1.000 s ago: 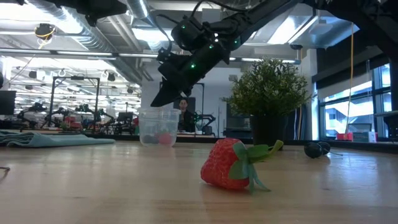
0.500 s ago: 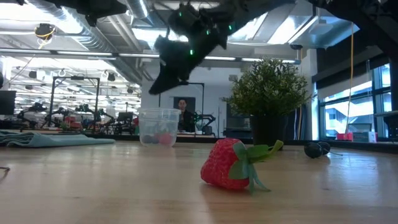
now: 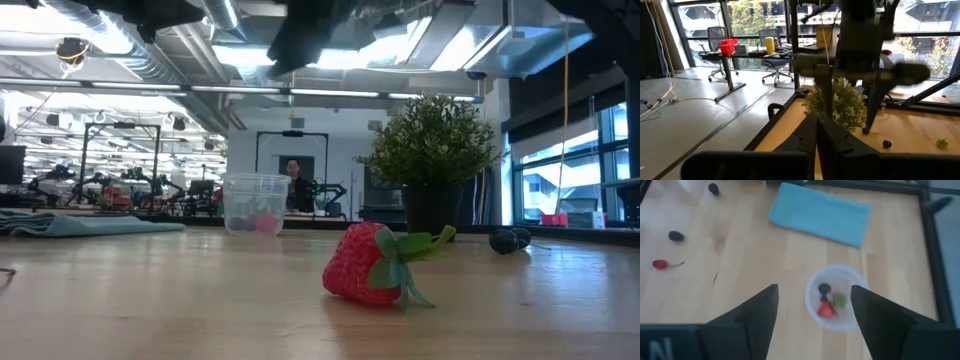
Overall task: Pick and placing Produce into tupperware
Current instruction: Put the red strawberry into the transparent container
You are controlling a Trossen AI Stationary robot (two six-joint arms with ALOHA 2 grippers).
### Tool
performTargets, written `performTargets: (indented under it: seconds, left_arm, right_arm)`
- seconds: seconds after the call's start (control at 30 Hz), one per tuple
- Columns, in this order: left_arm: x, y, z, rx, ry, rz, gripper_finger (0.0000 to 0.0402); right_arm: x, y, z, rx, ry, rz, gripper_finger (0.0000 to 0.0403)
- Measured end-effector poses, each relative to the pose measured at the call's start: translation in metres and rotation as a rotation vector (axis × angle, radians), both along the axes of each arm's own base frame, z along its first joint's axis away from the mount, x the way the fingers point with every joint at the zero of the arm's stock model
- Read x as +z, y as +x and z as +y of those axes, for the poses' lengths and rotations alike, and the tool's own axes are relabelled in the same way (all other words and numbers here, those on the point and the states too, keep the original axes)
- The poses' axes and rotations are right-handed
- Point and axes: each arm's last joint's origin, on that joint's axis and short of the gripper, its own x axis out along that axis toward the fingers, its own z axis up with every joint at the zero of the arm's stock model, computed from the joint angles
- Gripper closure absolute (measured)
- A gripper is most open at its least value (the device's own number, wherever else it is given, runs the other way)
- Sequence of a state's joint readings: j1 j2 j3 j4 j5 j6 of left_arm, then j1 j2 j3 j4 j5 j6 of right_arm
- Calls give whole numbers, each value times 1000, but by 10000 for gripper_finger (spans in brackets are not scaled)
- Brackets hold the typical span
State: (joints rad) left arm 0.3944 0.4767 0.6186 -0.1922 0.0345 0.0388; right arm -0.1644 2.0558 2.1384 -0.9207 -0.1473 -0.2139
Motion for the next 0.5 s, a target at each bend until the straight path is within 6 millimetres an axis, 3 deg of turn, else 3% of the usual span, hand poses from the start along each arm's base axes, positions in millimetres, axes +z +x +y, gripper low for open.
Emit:
performTargets:
  seconds: [0.23,0.5]
  left_arm:
    - [0,0,0,0,0,-1,376]
    - [0,0,0,0,-6,-3,356]
  right_arm:
    - [46,-43,26,-94,-48,15,156]
    - [76,-89,65,-228,-102,76,156]
